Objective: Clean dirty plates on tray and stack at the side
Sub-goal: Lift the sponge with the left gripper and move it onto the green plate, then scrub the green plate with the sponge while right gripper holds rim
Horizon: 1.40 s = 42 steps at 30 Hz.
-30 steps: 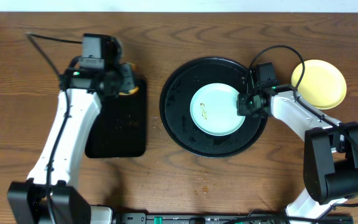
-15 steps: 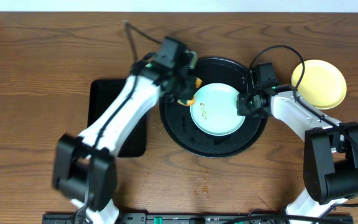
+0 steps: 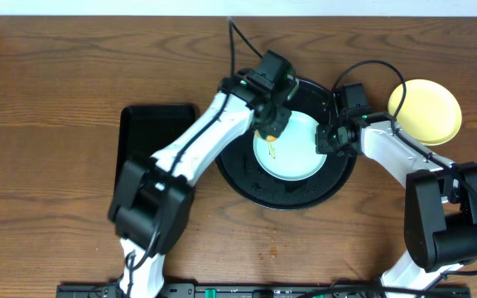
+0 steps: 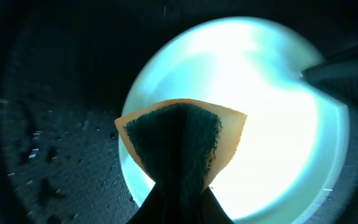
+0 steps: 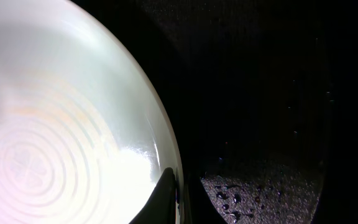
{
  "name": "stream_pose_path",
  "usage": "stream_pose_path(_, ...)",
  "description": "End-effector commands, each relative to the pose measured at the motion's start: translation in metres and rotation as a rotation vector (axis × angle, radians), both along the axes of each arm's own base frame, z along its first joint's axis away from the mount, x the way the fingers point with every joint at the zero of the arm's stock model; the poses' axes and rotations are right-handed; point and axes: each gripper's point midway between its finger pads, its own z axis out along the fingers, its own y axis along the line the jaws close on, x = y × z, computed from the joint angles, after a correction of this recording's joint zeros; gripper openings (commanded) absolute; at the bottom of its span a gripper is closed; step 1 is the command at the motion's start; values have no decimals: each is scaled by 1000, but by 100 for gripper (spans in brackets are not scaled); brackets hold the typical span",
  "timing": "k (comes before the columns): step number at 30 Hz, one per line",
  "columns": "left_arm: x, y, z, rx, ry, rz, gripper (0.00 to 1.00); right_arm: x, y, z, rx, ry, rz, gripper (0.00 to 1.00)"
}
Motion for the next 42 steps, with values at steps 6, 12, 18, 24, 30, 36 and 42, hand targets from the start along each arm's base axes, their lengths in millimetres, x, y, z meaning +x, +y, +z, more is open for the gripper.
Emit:
stream_pose_path(6, 6, 2, -30, 58, 13, -64, 7, -3, -4, -6, -21, 13, -4, 1)
stream_pose_path(12, 7, 0, -40, 49, 3, -67, 7, -3, -4, -6, -21, 13, -3, 1)
stream_pose_path(18, 6, 0, -54, 42, -11, -71, 7, -3, -4, -6, -21, 13, -3, 1)
stream_pose_path(24, 7, 2, -68, 31, -31, -68, 7, -3, -4, -6, -21, 13, -3, 1)
stream_pose_path(30, 0, 8, -84, 43, -20, -79, 8, -3, -4, -6, -21, 13, -3, 1)
stream_pose_path(36, -10, 14, -96, 58, 6, -80, 7, -3, -4, -6, -21, 11, -3, 1)
stream_pose_path(42, -18, 19, -104, 70, 28, -81, 8, -3, -4, -6, -20, 11, -3, 1)
